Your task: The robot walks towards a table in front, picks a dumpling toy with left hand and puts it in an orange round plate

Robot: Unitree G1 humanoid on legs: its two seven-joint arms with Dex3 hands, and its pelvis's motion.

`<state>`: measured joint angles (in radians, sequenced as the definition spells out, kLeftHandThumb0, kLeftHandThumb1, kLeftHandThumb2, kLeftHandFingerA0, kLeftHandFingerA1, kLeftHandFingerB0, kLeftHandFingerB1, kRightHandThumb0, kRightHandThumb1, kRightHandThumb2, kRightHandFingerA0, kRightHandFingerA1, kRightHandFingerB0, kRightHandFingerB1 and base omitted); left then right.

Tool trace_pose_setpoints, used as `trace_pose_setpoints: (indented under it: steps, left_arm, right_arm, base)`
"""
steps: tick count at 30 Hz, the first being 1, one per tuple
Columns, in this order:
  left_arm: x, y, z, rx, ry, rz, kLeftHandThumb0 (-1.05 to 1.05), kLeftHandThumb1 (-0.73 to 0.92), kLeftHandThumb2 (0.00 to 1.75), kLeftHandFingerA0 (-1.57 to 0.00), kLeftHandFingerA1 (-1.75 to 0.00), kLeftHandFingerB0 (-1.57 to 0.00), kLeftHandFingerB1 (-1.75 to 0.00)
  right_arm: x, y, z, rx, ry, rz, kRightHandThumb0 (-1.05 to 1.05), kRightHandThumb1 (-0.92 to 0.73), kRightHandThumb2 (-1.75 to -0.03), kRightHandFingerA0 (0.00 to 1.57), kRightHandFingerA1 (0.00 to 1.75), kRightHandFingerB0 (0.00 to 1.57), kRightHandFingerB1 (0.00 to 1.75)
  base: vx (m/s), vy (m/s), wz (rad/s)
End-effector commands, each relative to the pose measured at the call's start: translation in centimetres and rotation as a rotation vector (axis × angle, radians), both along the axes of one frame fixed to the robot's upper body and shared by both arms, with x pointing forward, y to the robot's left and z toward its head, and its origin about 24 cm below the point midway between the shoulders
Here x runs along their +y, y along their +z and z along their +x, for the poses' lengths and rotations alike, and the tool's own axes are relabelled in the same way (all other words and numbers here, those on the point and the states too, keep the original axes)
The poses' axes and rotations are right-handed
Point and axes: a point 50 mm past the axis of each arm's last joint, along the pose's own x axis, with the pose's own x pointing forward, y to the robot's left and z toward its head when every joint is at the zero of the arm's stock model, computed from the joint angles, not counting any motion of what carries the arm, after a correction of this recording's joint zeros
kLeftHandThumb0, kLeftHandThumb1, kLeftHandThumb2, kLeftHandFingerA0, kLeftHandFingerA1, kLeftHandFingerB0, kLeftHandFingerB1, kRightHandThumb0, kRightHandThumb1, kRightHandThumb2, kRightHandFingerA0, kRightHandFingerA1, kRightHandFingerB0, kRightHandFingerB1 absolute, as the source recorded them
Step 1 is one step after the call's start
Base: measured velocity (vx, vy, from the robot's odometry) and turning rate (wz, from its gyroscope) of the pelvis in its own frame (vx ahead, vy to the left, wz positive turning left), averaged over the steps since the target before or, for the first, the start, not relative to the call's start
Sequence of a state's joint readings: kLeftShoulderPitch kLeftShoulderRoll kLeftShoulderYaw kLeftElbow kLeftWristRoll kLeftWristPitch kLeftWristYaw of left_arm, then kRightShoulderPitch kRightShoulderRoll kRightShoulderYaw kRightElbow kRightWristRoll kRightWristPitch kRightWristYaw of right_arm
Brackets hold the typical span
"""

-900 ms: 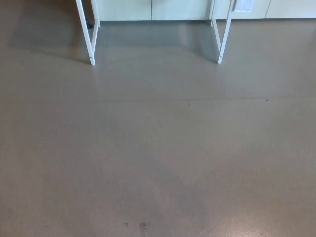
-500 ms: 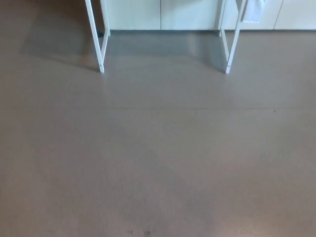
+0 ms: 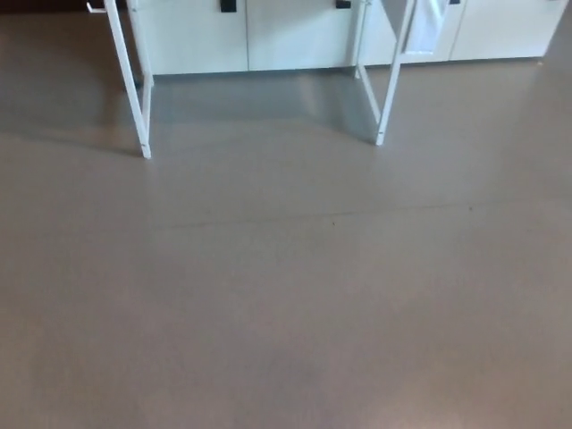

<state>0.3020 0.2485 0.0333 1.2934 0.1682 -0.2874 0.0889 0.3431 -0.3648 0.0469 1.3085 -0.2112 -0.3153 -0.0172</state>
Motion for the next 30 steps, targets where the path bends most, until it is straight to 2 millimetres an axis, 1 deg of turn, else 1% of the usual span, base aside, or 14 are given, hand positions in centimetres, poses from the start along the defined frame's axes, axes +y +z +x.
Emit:
trace_pose_setpoints:
  steps: [1, 2, 3, 5, 10, 11, 12, 13, 15, 17, 22, 25, 29, 30]
  left_arm:
    - [-1.7, -0.4, 2.7, -0.178, 0.079, -0.024, 0.71, 0.92, 1.01, -0.6, -1.21, 0.0, -0.31]
    - [-1.7, -0.4, 2.7, -0.179, 0.08, -0.024, 0.71, 0.92, 1.01, -0.6, -1.21, 0.0, -0.31]
    - [-2.0, -0.5, 1.7, -0.164, 0.102, -0.037, 0.71, 0.92, 1.24, -0.46, -1.75, 0.0, -0.06]
    - [-2.1, -0.6, 1.0, -0.138, 0.092, -0.036, 0.59, 0.92, 1.32, -0.64, -1.6, 0.0, 0.0]
    - [-2.0, -0.5, 0.4, -0.111, 0.063, -0.025, 0.59, 0.92, 1.32, -0.64, -1.6, 0.0, 0.0]
    - [-1.8, -0.4, 0.6, -0.107, 0.024, -0.014, 0.62, 0.92, 0.93, -0.58, -1.26, 0.0, -0.24]
    - [-1.6, -0.3, 0.9, -0.103, -0.025, 0.0, 0.62, 0.92, 0.93, -0.58, -1.26, 0.0, -0.24]
    - [-1.6, -0.3, 1.0, -0.101, -0.047, 0.007, 0.61, 0.9, 0.94, -0.52, -1.57, 0.0, -0.25]
    - [-1.6, -0.2, 1.0, -0.099, -0.067, 0.016, 0.61, 0.9, 0.94, -0.52, -1.57, 0.0, -0.25]
    - [-1.4, -0.1, 1.0, -0.094, -0.086, 0.009, 0.6, 0.92, 0.91, -0.59, -1.28, 0.0, -0.23]
    - [-1.3, -0.1, 0.9, -0.091, -0.108, 0.012, 0.57, 0.9, 0.91, -0.49, -1.54, 0.0, -0.29]
    - [-1.3, -0.1, 0.9, -0.095, -0.11, 0.021, 0.57, 0.9, 0.91, -0.49, -1.54, 0.0, -0.29]
    - [-1.4, -0.1, 0.8, -0.093, -0.13, 0.025, 0.6, 0.92, 0.87, -0.6, -1.28, 0.0, -0.26]
    - [-1.5, 0.0, 0.8, -0.092, -0.146, 0.032, 0.6, 0.92, 0.84, -0.48, -1.46, 0.0, -0.31]
  right_arm:
    - [-0.8, 0.3, 0.7, -0.009, 0.008, -0.035, -0.33, -0.68, -0.6, 0.85, 0.52, 0.31, 0.32]
    - [-0.8, 0.3, 0.7, -0.009, 0.008, -0.035, -0.33, -0.68, -0.6, 0.85, 0.52, 0.31, 0.32]
    - [-0.6, 0.3, -0.1, 0.013, 0.01, -0.032, -0.33, -0.68, -0.6, 0.85, 0.52, 0.31, 0.32]
    - [-0.5, 0.3, -0.5, 0.023, 0.01, -0.031, -0.33, -0.68, -0.6, 0.85, 0.52, 0.31, 0.32]
    - [-0.5, 0.3, -0.5, 0.024, 0.011, -0.032, -0.33, -0.68, -0.6, 0.85, 0.52, 0.31, 0.32]
    - [-0.6, 0.3, -0.5, 0.022, 0.006, -0.033, -0.33, -0.68, -0.6, 0.85, 0.52, 0.31, 0.32]
    - [-0.7, 0.4, -0.6, 0.02, -0.001, -0.035, -0.33, -0.68, -0.6, 0.85, 0.52, 0.31, 0.32]
    - [-0.8, 0.4, -0.6, 0.019, -0.003, -0.035, -0.33, -0.68, -0.6, 0.85, 0.52, 0.31, 0.32]
    - [-0.8, 0.4, -0.6, 0.019, -0.003, -0.035, -0.33, -0.68, -0.6, 0.85, 0.52, 0.31, 0.32]
    - [-0.6, 0.3, -0.5, 0.017, -0.005, -0.031, -0.33, -0.68, -0.6, 0.85, 0.52, 0.31, 0.32]
    - [-0.6, 0.3, -0.5, 0.016, -0.005, -0.031, -0.33, -0.68, -0.6, 0.85, 0.52, 0.31, 0.32]
    - [-0.6, 0.3, -0.5, 0.016, -0.005, -0.031, -0.33, -0.68, -0.6, 0.85, 0.52, 0.31, 0.32]
    - [-0.6, 0.3, -0.5, 0.016, -0.005, -0.031, -0.33, -0.68, -0.6, 0.85, 0.52, 0.31, 0.32]
    - [-0.6, 0.3, -0.5, 0.016, -0.005, -0.031, -0.33, -0.68, -0.6, 0.85, 0.52, 0.31, 0.32]
  base:
    - [0.22, -0.2, 0.3]
    - [0.21, -0.206, 0.36]
    - [0.24, -0.255, 0.59]
    - [0.39, -0.25, 0.61]
    - [0.31, -0.174, 0.28]
    - [0.31, -0.13, 0.01]
    - [0.3, -0.106, -0.05]
    - [0.28, -0.061, -0.15]
    - [0.26, 0.034, -0.24]
    - [0.32, 0.07, -0.26]
    - [0.52, 0.183, -0.44]
    - [0.61, 0.081, -0.14]
    - [0.37, 0.036, 0.1]
    - [0.37, -0.044, 0.17]
